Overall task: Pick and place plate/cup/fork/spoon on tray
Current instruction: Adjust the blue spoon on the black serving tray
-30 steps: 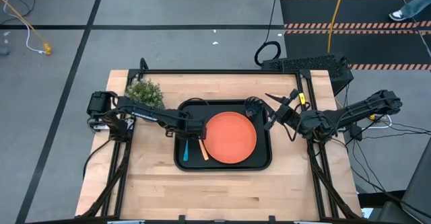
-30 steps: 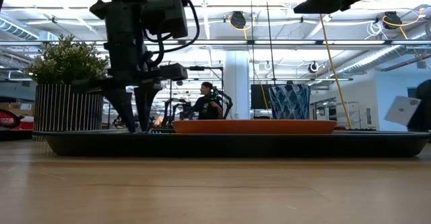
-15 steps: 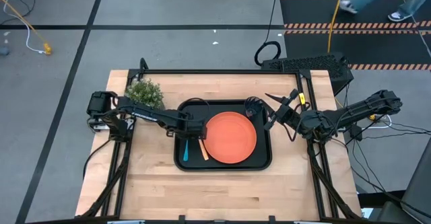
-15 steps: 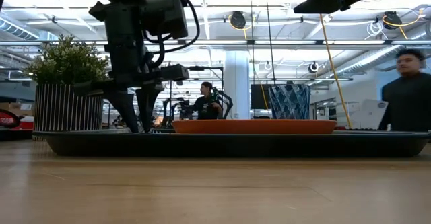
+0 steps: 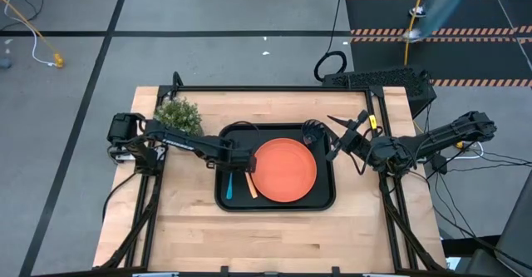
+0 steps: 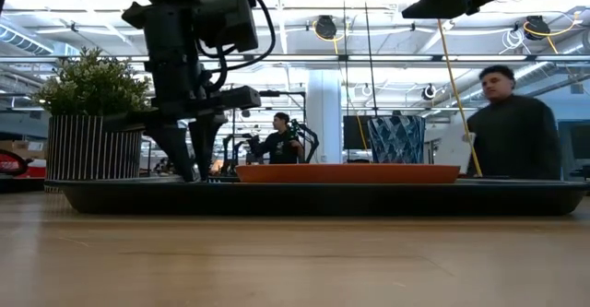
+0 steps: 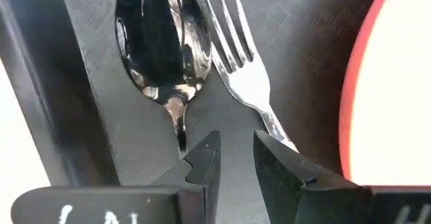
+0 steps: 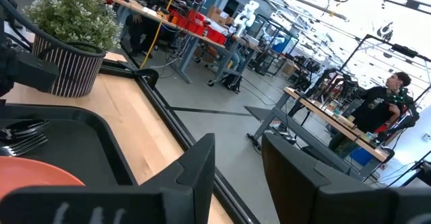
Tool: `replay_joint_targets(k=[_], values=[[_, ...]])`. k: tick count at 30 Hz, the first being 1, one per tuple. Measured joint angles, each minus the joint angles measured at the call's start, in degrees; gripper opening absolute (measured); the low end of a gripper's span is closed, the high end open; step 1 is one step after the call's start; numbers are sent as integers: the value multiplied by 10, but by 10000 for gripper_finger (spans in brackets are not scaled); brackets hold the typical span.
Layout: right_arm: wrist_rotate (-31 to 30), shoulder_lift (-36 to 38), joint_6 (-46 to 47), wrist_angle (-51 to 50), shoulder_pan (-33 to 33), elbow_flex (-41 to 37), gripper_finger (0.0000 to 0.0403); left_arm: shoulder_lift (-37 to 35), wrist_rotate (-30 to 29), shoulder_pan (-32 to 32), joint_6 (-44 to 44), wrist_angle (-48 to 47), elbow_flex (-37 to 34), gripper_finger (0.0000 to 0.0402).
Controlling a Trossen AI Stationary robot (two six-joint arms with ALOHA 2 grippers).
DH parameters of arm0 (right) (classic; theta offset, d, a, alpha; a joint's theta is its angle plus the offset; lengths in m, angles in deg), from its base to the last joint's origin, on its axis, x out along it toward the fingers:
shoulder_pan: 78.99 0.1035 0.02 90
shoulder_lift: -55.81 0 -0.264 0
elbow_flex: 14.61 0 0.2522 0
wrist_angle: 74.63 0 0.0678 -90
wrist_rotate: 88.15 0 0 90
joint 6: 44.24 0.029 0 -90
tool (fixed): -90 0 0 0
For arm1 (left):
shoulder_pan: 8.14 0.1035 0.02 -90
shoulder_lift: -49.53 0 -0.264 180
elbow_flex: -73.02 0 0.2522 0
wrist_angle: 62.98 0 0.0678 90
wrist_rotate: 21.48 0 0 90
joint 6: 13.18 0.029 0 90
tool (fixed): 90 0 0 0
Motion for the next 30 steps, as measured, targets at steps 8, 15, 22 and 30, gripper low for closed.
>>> replay_joint_targets(k=[8, 15, 22, 30], values=[[0, 0, 0, 0, 0, 0, 114, 13, -1, 0, 3, -4, -1, 90], [0, 0, 0, 0, 0, 0, 114, 41, 4, 0, 13, 6, 2, 90], [0, 0, 0, 0, 0, 0, 114, 35, 6, 2, 21, 5, 1, 90], [0, 0, 0, 0, 0, 0, 114, 29, 9, 6, 22, -3, 0, 90]])
